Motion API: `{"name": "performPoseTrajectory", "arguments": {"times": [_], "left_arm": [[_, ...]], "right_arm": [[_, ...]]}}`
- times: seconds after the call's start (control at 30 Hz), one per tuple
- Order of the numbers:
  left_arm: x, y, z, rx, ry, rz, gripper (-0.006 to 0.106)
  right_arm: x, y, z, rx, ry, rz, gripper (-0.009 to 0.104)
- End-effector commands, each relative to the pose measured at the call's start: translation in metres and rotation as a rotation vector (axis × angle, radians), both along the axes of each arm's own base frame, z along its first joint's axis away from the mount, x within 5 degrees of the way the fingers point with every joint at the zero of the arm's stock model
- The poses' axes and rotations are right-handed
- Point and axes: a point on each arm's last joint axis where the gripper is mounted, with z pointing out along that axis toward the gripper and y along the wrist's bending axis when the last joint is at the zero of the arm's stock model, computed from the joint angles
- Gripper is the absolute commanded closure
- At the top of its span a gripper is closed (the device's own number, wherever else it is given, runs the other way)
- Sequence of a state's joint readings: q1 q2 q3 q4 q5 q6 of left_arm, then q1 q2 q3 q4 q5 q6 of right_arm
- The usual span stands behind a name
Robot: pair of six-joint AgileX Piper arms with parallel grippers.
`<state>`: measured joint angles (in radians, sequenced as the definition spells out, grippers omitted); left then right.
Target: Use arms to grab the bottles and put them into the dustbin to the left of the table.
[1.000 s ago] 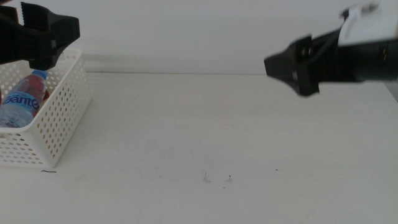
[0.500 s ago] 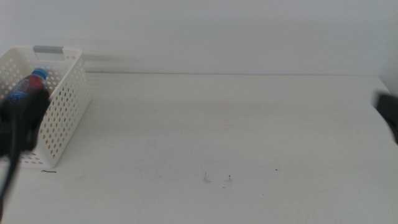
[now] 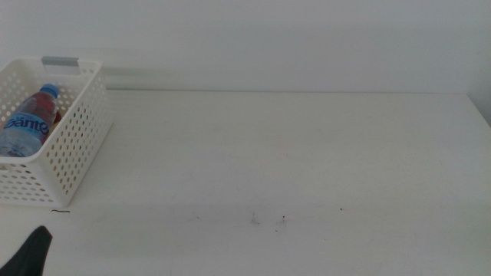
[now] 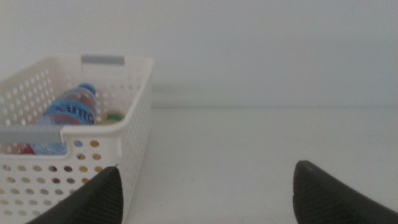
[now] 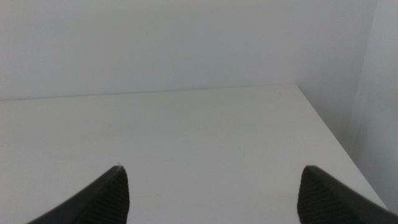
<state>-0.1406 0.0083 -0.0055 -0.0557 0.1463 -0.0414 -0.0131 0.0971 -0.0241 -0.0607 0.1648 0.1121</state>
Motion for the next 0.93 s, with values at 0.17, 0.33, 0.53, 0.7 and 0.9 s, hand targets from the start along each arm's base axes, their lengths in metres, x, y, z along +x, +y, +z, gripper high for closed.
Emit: {"name": "performPoseTrajectory", "arguments": {"times": [0.17,0.33,0.53,0.7,0.9], "left_arm": [[-0.0005,0.0002,-0.0028,0.009,0.011,0.001,0.007],[-0.0005,0.0002,-0.0028,0.009,0.011,0.001,0.007],[-0.0004,0.0011,-0.0028,0.008,0.011,0.017,0.007],[-0.0001,0.0030,-0.0025,0.008,0.009,0.050,0.007],[-0.0001,0.0031,-0.0019,0.007,0.002,0.052,0.007]], "right_arm": [[-0.0071,-0.0008,-0.0048,-0.019,-0.046,-0.010,0.008],[-0.0068,-0.0006,-0.0018,-0.020,-0.079,-0.008,0.008],[-0.0068,-0.0006,-0.0018,-0.020,-0.079,-0.008,0.008],[-0.0068,-0.0006,-0.0018,-0.020,-0.079,-0.008,0.008],[-0.0068,-0.0006,-0.0018,-0.020,-0.079,-0.008,0.008]]}}
